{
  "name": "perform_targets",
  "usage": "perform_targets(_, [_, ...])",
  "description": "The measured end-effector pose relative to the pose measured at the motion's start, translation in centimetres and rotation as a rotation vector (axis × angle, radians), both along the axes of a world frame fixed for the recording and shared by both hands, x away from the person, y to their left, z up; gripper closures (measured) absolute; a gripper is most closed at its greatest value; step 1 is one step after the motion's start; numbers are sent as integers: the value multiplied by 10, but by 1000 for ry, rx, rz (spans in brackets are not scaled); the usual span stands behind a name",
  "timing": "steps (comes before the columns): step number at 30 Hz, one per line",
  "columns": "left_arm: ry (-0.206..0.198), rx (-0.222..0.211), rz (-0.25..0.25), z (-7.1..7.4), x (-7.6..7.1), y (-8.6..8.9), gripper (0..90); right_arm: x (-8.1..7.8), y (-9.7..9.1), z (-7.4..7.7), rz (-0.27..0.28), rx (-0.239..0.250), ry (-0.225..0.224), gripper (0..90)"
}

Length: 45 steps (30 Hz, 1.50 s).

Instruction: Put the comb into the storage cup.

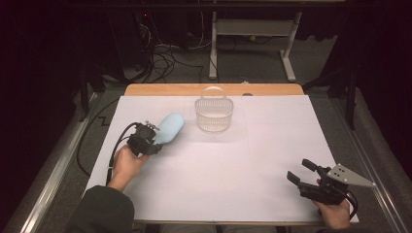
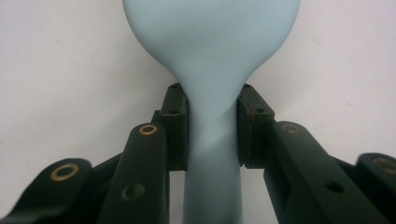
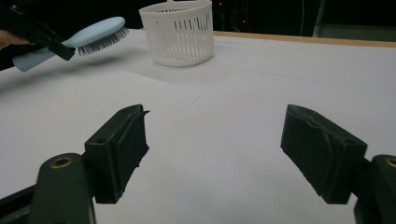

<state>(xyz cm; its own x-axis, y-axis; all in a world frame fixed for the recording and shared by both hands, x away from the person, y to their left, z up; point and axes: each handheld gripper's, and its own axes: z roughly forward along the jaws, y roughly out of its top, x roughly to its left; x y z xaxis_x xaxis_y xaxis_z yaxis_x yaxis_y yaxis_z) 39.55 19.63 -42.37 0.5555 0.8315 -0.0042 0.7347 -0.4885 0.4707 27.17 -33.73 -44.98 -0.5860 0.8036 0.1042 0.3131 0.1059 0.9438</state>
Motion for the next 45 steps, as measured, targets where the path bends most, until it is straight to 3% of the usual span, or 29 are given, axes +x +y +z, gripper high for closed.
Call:
perform_targets(8, [-37,-86,-25,2,-23,3,674,3,4,0,4,-6,2,228])
perform_targets(17, [-86,-183,-63,7,-51,-2,674,2,10,1,15,-6,-9,229])
perform_targets(20, [-93,-188,-82,9,-58,-5,674,2,11,1,16,-4,-13,229])
perform_targets(24, [-116,-241,-101,13,-67,-8,674,1,14,2,18,-6,-22,229])
perform_targets(37, [-138,-285,-167,16,-84,-25,673,-5,22,5,36,-2,-55,234])
perform_targets(45, [-140,-283,-195,14,-89,-37,673,-6,36,6,66,-5,-59,229])
